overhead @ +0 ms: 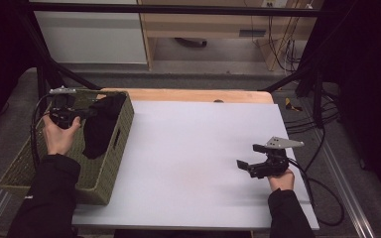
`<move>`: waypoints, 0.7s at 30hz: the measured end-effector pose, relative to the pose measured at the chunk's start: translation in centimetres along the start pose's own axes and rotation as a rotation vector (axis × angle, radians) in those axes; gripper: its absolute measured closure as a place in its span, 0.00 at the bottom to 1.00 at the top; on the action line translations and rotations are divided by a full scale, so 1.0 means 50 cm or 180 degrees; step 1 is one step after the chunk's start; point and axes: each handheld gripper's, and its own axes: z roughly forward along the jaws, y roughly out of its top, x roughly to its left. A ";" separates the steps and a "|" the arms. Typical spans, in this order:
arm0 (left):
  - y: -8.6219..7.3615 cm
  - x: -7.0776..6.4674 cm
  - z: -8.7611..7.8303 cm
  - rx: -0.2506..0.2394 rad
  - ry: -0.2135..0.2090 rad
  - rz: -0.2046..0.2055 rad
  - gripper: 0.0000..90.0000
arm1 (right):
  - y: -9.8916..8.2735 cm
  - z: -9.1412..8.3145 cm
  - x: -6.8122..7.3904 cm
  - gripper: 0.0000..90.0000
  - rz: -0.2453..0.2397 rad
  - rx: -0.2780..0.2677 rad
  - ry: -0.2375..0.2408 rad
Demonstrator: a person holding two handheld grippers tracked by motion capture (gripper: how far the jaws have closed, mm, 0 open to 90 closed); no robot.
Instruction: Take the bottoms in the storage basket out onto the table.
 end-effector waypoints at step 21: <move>0.014 -0.005 -0.062 -0.0129 -0.0056 0.0016 0.93 | 0.000 0.001 0.000 0.05 -0.0013 0.0007 0.0013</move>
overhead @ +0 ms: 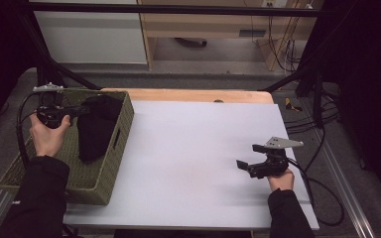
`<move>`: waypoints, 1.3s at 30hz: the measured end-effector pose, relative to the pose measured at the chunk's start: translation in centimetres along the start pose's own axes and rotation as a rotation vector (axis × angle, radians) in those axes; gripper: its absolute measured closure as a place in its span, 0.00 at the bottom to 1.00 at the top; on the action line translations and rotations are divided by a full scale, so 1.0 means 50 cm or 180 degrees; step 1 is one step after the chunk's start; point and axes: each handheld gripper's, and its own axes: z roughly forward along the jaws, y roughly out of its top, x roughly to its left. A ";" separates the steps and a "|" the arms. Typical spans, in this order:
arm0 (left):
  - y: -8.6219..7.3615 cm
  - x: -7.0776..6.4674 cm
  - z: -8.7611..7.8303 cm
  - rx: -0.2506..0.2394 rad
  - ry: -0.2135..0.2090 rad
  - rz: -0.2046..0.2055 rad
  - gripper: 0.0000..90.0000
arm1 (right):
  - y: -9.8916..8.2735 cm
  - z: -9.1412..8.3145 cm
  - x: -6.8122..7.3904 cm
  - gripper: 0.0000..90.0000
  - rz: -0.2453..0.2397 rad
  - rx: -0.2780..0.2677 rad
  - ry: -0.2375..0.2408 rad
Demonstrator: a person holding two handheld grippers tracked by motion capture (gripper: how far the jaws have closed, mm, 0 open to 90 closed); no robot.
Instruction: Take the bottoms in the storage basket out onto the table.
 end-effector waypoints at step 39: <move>0.056 -0.029 -0.116 -0.0221 -0.0139 0.0177 0.93 | 0.000 -0.002 -0.001 0.05 0.0019 -0.0012 -0.0011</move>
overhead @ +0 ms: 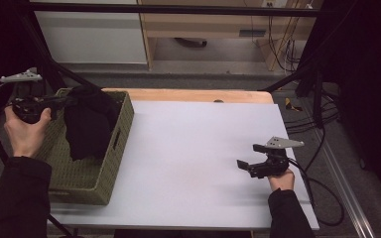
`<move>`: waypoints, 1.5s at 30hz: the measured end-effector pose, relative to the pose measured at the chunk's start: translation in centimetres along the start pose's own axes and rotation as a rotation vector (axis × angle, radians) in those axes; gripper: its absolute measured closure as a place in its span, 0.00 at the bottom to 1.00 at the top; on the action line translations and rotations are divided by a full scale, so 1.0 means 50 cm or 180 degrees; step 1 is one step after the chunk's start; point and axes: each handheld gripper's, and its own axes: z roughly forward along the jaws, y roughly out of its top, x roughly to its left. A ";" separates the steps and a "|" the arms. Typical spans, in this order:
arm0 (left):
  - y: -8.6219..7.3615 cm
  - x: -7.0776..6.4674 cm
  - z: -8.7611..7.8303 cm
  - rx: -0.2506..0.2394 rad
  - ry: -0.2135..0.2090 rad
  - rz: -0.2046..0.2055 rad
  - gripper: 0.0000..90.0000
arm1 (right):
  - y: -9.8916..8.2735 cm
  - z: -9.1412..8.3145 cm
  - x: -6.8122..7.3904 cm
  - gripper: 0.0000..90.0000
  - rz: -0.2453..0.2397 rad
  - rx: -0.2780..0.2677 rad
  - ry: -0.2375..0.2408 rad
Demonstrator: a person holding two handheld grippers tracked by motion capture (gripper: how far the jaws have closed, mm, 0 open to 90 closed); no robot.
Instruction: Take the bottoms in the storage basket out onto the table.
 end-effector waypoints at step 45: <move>0.046 -0.028 -0.101 -0.0163 -0.0086 0.0139 0.93 | -0.002 0.001 -0.001 0.05 0.0000 0.0016 -0.0001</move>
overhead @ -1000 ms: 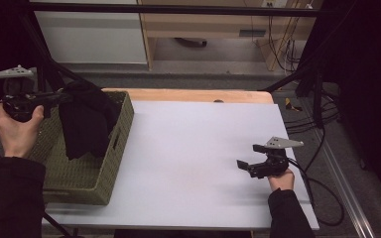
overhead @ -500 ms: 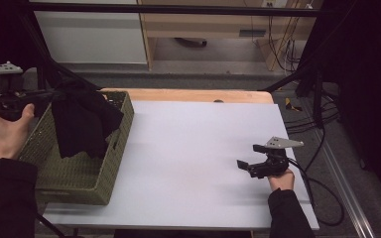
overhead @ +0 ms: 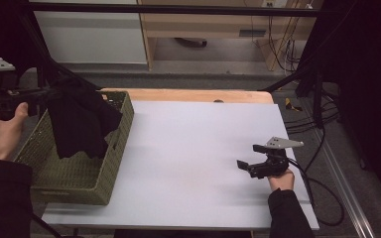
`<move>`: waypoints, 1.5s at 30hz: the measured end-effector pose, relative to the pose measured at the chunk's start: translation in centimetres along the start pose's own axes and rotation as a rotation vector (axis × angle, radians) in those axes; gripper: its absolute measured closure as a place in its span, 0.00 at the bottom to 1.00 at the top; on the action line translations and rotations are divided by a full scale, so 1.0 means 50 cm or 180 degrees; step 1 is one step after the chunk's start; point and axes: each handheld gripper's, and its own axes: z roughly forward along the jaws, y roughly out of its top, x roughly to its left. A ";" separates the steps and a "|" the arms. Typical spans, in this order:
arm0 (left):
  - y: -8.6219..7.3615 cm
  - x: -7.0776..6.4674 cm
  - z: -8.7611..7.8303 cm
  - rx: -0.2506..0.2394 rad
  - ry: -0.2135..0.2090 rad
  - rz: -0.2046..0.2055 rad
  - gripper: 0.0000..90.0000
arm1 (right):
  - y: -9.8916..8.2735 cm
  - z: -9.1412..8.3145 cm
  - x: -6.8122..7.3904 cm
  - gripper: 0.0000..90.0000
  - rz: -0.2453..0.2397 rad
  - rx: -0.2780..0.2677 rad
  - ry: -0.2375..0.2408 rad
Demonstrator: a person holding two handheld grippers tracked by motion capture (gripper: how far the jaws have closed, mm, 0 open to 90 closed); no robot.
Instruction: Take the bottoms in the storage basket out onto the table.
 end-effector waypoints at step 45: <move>0.068 -0.097 -0.019 -0.0099 -0.0278 0.0253 0.93 | 0.000 0.000 0.000 0.05 -0.0001 0.0001 0.0001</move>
